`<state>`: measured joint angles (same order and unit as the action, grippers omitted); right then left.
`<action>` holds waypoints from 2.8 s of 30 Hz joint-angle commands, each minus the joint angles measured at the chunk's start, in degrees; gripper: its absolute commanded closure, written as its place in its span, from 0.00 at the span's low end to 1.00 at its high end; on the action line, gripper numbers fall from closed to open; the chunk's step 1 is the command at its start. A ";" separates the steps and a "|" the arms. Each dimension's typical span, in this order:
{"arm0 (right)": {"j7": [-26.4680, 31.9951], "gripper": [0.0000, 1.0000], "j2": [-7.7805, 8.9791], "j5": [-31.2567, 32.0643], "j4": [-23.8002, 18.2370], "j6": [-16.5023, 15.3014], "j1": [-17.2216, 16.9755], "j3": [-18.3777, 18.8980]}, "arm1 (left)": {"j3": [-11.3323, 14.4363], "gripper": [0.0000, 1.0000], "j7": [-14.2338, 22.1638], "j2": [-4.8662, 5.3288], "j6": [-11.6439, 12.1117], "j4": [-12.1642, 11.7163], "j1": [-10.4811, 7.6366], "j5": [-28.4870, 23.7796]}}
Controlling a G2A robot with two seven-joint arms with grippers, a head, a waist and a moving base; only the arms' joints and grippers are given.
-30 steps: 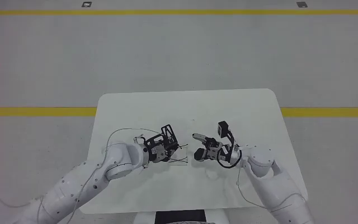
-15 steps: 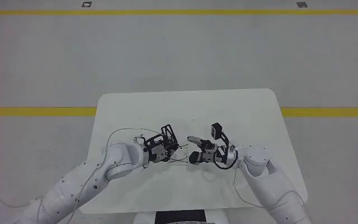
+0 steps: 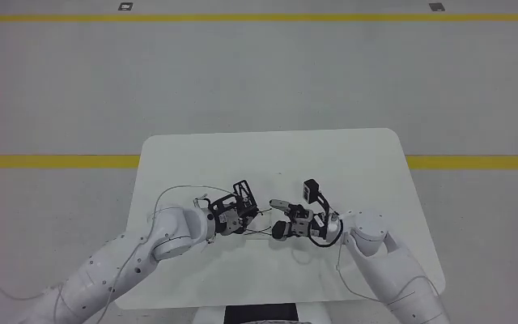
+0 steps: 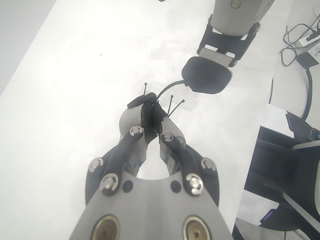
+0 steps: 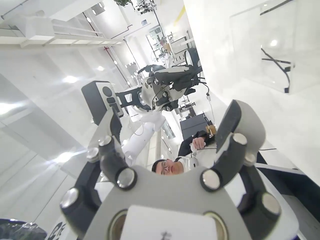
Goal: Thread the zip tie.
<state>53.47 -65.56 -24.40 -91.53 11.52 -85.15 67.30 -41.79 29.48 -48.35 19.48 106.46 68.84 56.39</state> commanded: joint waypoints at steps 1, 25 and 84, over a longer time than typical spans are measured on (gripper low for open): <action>0.00 0.08 0.03 -0.32 0.00 -0.47 -0.01 -0.14 | 0.00 1.00 0.00 0.00 0.00 0.00 0.00 0.00; -0.63 0.79 0.65 -1.92 -0.98 -3.48 -0.62 -0.83 | 0.00 1.00 0.00 0.00 0.00 0.00 0.00 0.00; -8.47 0.84 2.14 3.28 -8.70 -2.70 -2.74 -1.77 | 0.00 1.00 0.00 0.00 0.00 0.00 0.00 0.00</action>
<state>45.05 -63.47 -21.11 -99.92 8.81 -87.72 65.44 -41.79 29.48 -48.35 19.48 106.46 68.84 56.39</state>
